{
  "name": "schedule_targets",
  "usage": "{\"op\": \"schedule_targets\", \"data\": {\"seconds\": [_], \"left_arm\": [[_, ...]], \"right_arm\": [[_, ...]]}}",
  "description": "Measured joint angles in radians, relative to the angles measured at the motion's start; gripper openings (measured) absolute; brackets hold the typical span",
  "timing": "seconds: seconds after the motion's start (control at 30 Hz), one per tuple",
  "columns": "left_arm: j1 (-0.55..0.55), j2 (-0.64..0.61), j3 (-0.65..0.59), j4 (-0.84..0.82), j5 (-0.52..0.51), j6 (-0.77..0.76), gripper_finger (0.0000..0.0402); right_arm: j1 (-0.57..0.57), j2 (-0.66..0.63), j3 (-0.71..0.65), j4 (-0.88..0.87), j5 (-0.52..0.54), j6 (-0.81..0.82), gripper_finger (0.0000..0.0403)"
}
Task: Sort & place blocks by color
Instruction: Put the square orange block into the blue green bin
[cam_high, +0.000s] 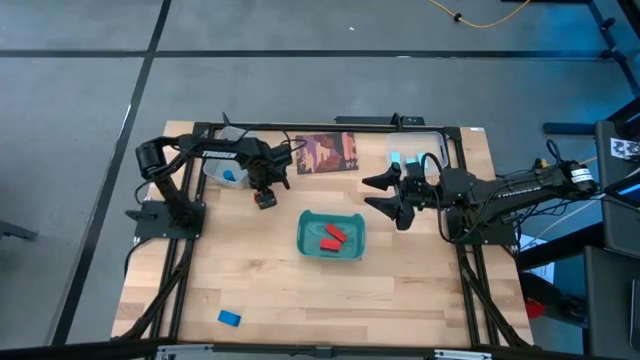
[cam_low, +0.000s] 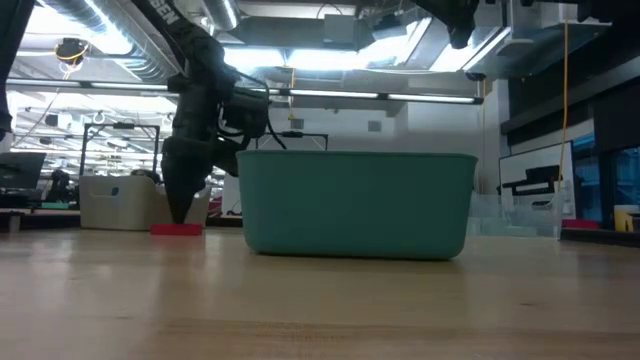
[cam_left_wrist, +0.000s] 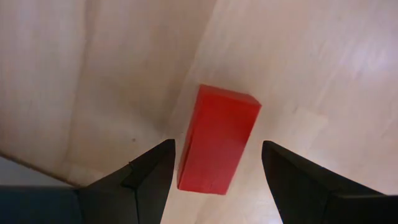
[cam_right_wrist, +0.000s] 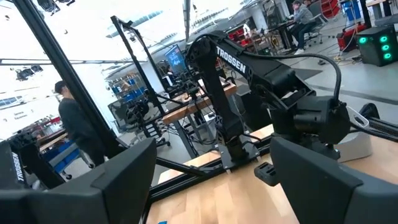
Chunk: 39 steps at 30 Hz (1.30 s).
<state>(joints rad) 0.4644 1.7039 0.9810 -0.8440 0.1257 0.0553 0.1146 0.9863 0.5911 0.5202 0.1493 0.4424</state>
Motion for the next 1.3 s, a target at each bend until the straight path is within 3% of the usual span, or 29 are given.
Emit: {"op": "schedule_targets", "data": {"seconds": [0.3, 1.03, 1.17, 1.3], "left_arm": [[-0.002, 0.014, 0.000, 0.003, -0.035, 0.060, 0.0234], [-0.089, 0.071, 0.003, 0.003, -0.116, 0.033, 0.0233], [-0.090, 0.072, 0.003, 0.004, -0.117, 0.007, 0.0211], [-0.090, 0.073, 0.002, 0.006, -0.122, 0.000, 0.0159]], "right_arm": [[0.000, 0.000, 0.000, -0.001, 0.000, -0.002, 0.0318], [0.000, 0.000, 0.000, -0.002, -0.001, -0.005, 0.0318], [0.000, 0.000, 0.000, -0.002, -0.001, -0.005, 0.0318], [0.000, 0.000, 0.000, -0.002, -0.001, -0.002, 0.0318]]}}
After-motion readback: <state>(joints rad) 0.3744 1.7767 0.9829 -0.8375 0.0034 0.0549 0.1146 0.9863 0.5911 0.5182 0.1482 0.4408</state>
